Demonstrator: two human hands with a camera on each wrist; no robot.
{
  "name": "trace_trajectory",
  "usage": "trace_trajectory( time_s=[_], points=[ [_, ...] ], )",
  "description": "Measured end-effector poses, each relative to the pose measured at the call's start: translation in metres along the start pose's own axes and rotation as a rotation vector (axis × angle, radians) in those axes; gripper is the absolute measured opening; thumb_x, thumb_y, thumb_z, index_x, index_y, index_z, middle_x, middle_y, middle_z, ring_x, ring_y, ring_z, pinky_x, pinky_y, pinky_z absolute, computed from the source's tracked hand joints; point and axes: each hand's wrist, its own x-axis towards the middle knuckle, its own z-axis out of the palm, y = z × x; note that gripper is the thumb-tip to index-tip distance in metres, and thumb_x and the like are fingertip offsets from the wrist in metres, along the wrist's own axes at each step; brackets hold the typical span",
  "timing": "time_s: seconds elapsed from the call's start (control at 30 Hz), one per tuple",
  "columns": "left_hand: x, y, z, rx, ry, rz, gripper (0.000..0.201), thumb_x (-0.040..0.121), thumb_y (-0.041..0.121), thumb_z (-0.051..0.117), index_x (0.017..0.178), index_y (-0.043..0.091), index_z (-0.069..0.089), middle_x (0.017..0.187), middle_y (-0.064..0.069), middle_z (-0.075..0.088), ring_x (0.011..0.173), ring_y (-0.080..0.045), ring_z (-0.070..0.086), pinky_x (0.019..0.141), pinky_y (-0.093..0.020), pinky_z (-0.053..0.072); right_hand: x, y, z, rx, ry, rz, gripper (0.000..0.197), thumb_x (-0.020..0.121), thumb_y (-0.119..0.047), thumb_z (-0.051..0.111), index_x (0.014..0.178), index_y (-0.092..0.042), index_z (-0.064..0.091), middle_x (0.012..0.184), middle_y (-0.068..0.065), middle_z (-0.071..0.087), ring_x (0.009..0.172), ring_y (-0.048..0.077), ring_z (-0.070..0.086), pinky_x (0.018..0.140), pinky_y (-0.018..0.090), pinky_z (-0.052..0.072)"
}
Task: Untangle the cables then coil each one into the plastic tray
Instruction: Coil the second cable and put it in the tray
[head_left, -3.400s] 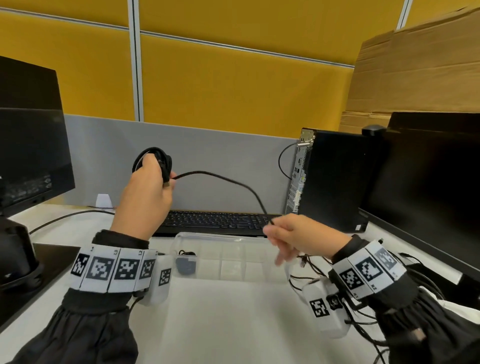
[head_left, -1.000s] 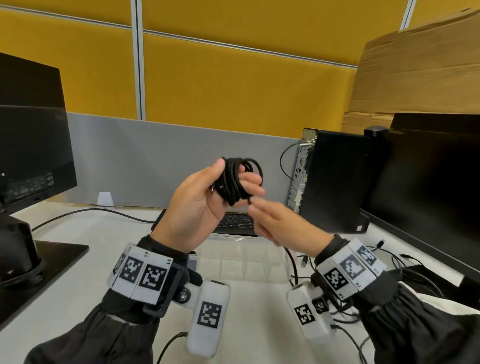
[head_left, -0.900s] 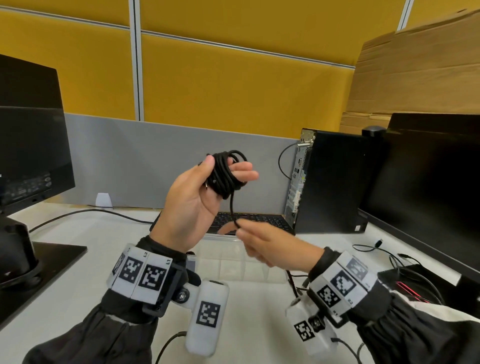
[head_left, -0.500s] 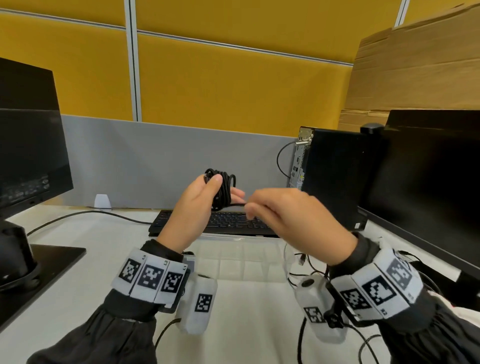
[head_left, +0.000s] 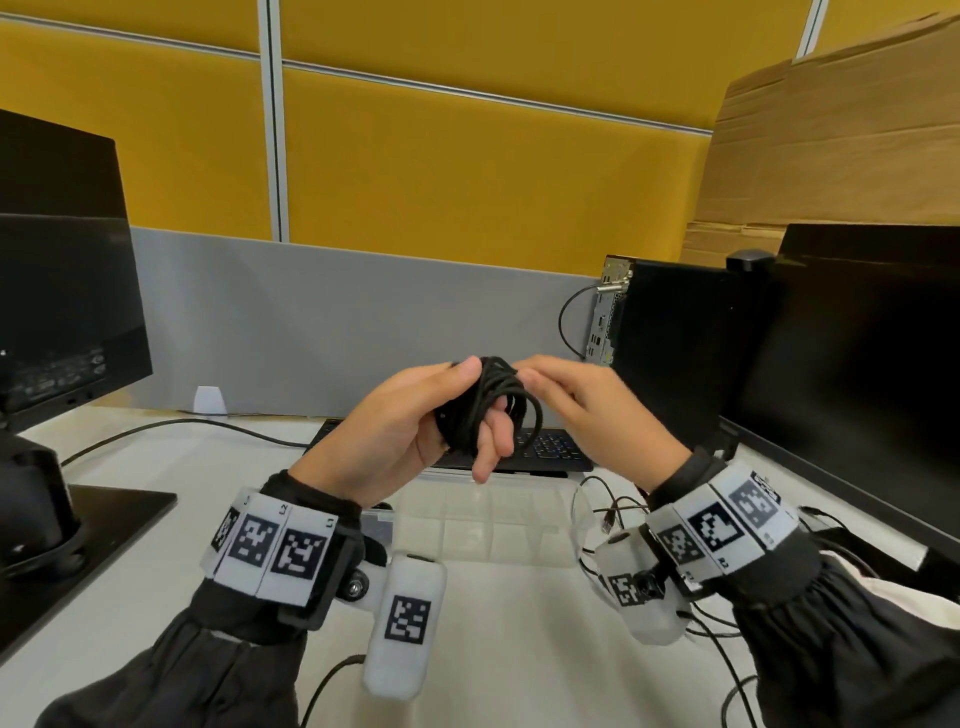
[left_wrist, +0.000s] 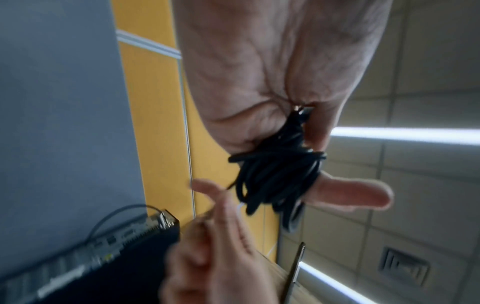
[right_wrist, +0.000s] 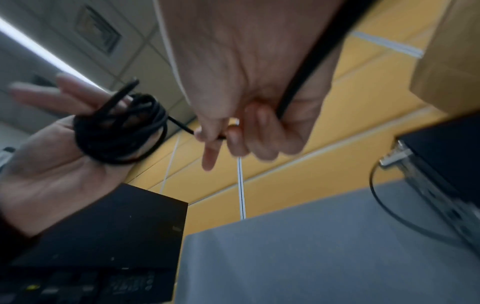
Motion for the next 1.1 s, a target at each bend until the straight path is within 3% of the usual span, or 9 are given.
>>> trace_trajectory(
  time_s=[0.1,0.17,0.3,0.43,0.6,0.7,0.83,0.97,1.1],
  points=[
    [0.002,0.006,0.006,-0.333,0.165,0.162,0.031,0.09,0.024,0.039,0.088,-0.001,0.056,0.072,-0.01,0.07,0.061,-0.017,0.067,0.067,-0.023,0.054,-0.01,0.001,0.013,-0.003,-0.3,0.11,0.028,0.101,-0.027,0.037,0.116,-0.023,0.06,0.063,-0.033,0.055,0.064,-0.021,0.049,0.065,0.01,0.036],
    [0.005,0.007,0.005,-0.397,0.262,0.264,0.028,0.089,0.02,0.036,0.097,0.0,0.054,0.087,-0.01,0.072,0.081,-0.019,0.07,0.078,-0.023,0.054,-0.018,-0.003,0.026,-0.015,-0.429,0.084,0.03,0.101,-0.029,0.034,0.119,-0.024,0.057,0.072,-0.026,0.058,0.064,-0.012,0.051,0.066,0.012,0.037],
    [0.01,-0.006,-0.013,0.099,0.417,0.291,0.026,0.097,0.022,0.036,0.109,0.008,0.055,0.106,-0.007,0.071,0.106,-0.017,0.064,0.095,-0.022,0.045,-0.028,-0.022,0.037,-0.06,-0.482,-0.039,0.029,0.101,-0.036,0.034,0.113,-0.027,0.058,0.076,-0.014,0.058,0.07,-0.002,0.052,0.072,0.019,0.044],
    [0.007,-0.018,-0.027,0.568,0.445,0.172,0.031,0.099,0.029,0.035,0.091,0.02,0.064,0.089,0.0,0.073,0.096,-0.013,0.064,0.092,-0.031,0.04,-0.018,-0.033,0.009,-0.229,-0.111,-0.147,0.023,0.095,-0.042,0.041,0.095,-0.03,0.062,0.083,-0.013,0.062,0.078,0.009,0.058,0.071,0.041,0.051],
    [0.003,-0.009,-0.011,0.337,0.108,0.013,0.045,0.096,0.038,0.033,0.083,0.009,0.065,0.072,-0.019,0.066,0.07,-0.017,0.062,0.082,-0.028,0.041,-0.005,-0.026,-0.015,-0.161,0.249,-0.193,0.021,0.091,-0.039,0.053,0.089,-0.022,0.065,0.073,-0.017,0.059,0.068,0.003,0.056,0.06,0.027,0.047],
    [0.0,-0.002,-0.005,0.103,0.016,0.025,0.035,0.089,0.039,0.046,0.077,0.011,0.062,0.066,-0.018,0.06,0.049,-0.014,0.055,0.065,-0.019,0.046,-0.003,-0.02,-0.005,0.046,0.194,-0.115,0.022,0.095,-0.033,0.048,0.093,-0.018,0.065,0.073,-0.017,0.059,0.066,0.001,0.055,0.061,0.016,0.04],
    [-0.004,-0.004,0.001,0.074,-0.077,0.031,0.02,0.084,0.021,0.058,0.071,0.007,0.052,0.048,0.004,0.058,0.035,-0.003,0.045,0.057,-0.014,0.044,-0.005,-0.021,0.019,0.4,-0.028,-0.046,0.034,0.1,-0.028,0.031,0.107,-0.014,0.061,0.096,-0.007,0.064,0.092,0.004,0.06,0.084,0.018,0.046],
    [-0.001,-0.006,-0.003,0.075,0.031,0.014,0.021,0.078,0.018,0.061,0.057,0.018,0.059,0.042,0.006,0.051,0.034,-0.004,0.043,0.056,-0.013,0.042,-0.002,-0.029,0.023,0.661,-0.135,0.165,0.056,0.091,-0.063,0.022,0.072,-0.028,0.061,0.055,0.007,0.035,0.05,0.01,0.033,0.048,0.023,0.025],
    [0.001,-0.011,-0.013,0.134,0.106,-0.028,0.024,0.081,0.019,0.06,0.057,0.02,0.061,0.049,0.003,0.056,0.048,-0.011,0.051,0.061,-0.018,0.045,0.001,-0.022,0.028,0.72,-0.193,0.135,0.036,0.094,-0.051,0.035,0.088,-0.025,0.06,0.054,-0.012,0.047,0.044,0.001,0.028,0.042,0.013,0.023]
  ],
)
